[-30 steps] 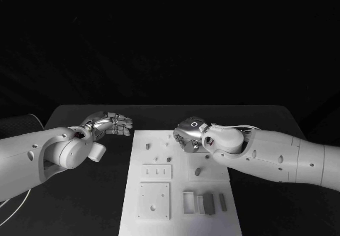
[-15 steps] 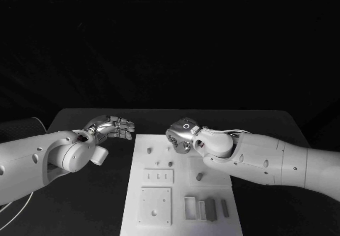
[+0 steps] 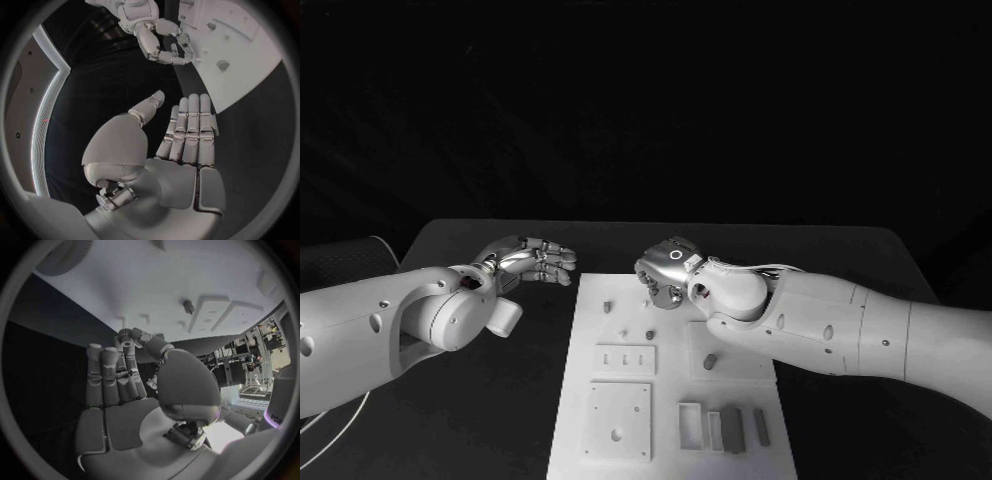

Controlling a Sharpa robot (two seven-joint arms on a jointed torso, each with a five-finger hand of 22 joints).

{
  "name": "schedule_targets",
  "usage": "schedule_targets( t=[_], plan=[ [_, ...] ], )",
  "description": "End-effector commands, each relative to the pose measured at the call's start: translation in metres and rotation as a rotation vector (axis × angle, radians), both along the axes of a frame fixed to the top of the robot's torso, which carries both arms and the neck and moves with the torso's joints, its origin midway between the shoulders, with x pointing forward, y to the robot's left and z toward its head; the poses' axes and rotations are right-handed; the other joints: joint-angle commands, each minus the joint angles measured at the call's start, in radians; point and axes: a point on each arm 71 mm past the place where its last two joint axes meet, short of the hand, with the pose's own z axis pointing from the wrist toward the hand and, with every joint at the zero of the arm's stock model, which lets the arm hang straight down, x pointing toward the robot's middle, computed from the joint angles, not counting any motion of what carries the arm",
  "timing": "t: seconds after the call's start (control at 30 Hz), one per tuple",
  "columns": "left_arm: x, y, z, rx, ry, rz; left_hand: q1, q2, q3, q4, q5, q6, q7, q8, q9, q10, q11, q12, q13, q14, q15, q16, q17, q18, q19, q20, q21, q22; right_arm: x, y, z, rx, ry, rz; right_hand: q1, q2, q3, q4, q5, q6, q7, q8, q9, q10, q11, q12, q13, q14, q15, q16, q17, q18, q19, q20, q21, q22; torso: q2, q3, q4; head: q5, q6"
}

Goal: Assemble the parts on the task board

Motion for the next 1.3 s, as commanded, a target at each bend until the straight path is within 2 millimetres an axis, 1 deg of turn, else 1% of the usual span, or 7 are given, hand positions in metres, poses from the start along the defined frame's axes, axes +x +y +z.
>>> schedule_targets(
  t=[0.03, 0.13, 0.47, 0.83, 0.97, 1.13, 1.3],
  plan=[
    [0.0006, -0.0021, 0.0025, -0.001, -0.016, -0.01, 0.004, -0.006, -0.007, 0.002, -0.006, -0.005, 0.0, -0.005, 0.001, -0.009, 0.001, -0.006, 0.002, 0.007, -0.001, -0.005, 0.002, 0.006, 0.003, -0.006, -0.004, -0.002, 0.0013, 0.0, 0.0006, -0.005, -0.019, 0.001, 0.014, 0.01, 0.008, -0.001, 0.003, 0.007, -0.001, -0.001, 0.001, 0.044, -0.013, 0.021, 0.1, 0.008, -0.014, 0.005, -0.001, 0.048, 0.003, -0.005, 0.006, 0.02, 0.002, -0.003, 0.0037, 0.0, 0.0],
    [0.0008, -0.0028, 0.0027, -0.001, -0.017, -0.012, 0.004, -0.007, -0.008, 0.002, -0.006, -0.006, 0.0, -0.005, 0.001, -0.01, 0.001, -0.007, 0.002, 0.007, -0.001, -0.006, 0.003, 0.005, 0.003, -0.007, -0.004, -0.002, 0.0029, 0.0012, -0.0002, -0.007, -0.011, -0.001, 0.014, 0.01, 0.008, 0.0, 0.003, 0.008, -0.001, -0.001, 0.002, 0.044, -0.013, 0.021, 0.101, 0.008, -0.014, 0.005, -0.001, 0.048, 0.003, -0.005, 0.006, 0.02, 0.002, -0.0043, 0.0031, 0.001, 0.001],
    [0.0011, -0.0035, 0.0033, -0.002, -0.017, -0.015, 0.004, -0.008, -0.008, 0.002, -0.006, -0.007, 0.0, -0.007, 0.002, -0.011, 0.002, -0.008, 0.002, 0.007, -0.001, -0.007, 0.004, 0.005, 0.003, -0.007, -0.005, -0.002, 0.0051, 0.0032, -0.001, -0.01, -0.007, -0.002, 0.014, 0.01, 0.008, 0.0, 0.003, 0.008, -0.001, -0.002, 0.002, 0.044, -0.013, 0.021, 0.102, 0.009, -0.014, 0.005, -0.001, 0.048, 0.003, -0.005, 0.007, 0.02, 0.003, -0.0029, 0.003, 0.007, 0.002],
    [0.0012, -0.0033, 0.0046, -0.002, -0.02, -0.017, -0.002, -0.008, -0.012, 0.004, -0.006, -0.006, -0.001, -0.008, 0.003, -0.01, 0.002, -0.009, 0.003, 0.008, -0.001, -0.01, 0.006, 0.003, 0.004, -0.007, -0.006, -0.002, 0.007, 0.0028, -0.0023, -0.015, 0.002, -0.003, 0.013, 0.011, 0.008, 0.0, 0.003, 0.009, -0.001, -0.002, 0.003, 0.044, -0.013, 0.02, 0.104, 0.009, -0.014, 0.005, -0.002, 0.048, 0.003, -0.005, 0.007, 0.02, 0.003, -0.0037, 0.0019, 0.016, -0.006],
    [0.0014, -0.0031, 0.0049, -0.002, -0.022, -0.016, -0.004, -0.008, -0.014, 0.004, -0.006, -0.006, -0.001, -0.008, 0.004, -0.01, 0.002, -0.01, 0.004, 0.008, -0.001, -0.011, 0.007, 0.002, 0.004, -0.008, -0.007, -0.002, 0.0071, 0.0044, -0.0023, -0.013, 0.001, 0.0, 0.013, 0.01, 0.008, 0.0, 0.003, 0.009, -0.001, -0.003, 0.003, 0.044, -0.013, 0.02, 0.104, 0.009, -0.014, 0.005, -0.002, 0.048, 0.003, -0.006, 0.007, 0.02, 0.003, -0.0035, 0.0002, 0.017, -0.006],
    [0.0014, -0.0045, 0.0053, -0.003, -0.022, -0.02, -0.005, -0.009, -0.015, 0.003, -0.006, -0.006, -0.002, -0.008, 0.004, -0.01, 0.002, -0.01, 0.004, 0.008, -0.001, -0.011, 0.008, 0.002, 0.004, -0.008, -0.007, -0.002, 0.0096, 0.0039, -0.003, -0.015, 0.003, -0.005, 0.012, 0.009, 0.008, -0.001, 0.003, 0.009, -0.001, -0.003, 0.003, 0.044, -0.013, 0.02, 0.105, 0.009, -0.014, 0.006, -0.002, 0.048, 0.002, -0.006, 0.007, 0.02, 0.002, -0.0045, 0.0006, 0.016, -0.006],
    [0.0015, -0.0038, 0.0056, -0.003, -0.022, -0.018, -0.005, -0.009, -0.015, 0.003, -0.006, -0.006, -0.002, -0.009, 0.004, -0.01, 0.002, -0.011, 0.004, 0.008, -0.001, -0.012, 0.009, 0.002, 0.004, -0.008, -0.007, -0.002, 0.0105, 0.0047, -0.0033, -0.013, 0.006, -0.004, 0.012, 0.009, 0.008, -0.001, 0.003, 0.009, -0.001, -0.004, 0.003, 0.044, -0.013, 0.019, 0.105, 0.009, -0.014, 0.006, -0.002, 0.048, 0.002, -0.006, 0.008, 0.02, 0.003, -0.0041, 0.0009, 0.017, -0.008]
  ],
)
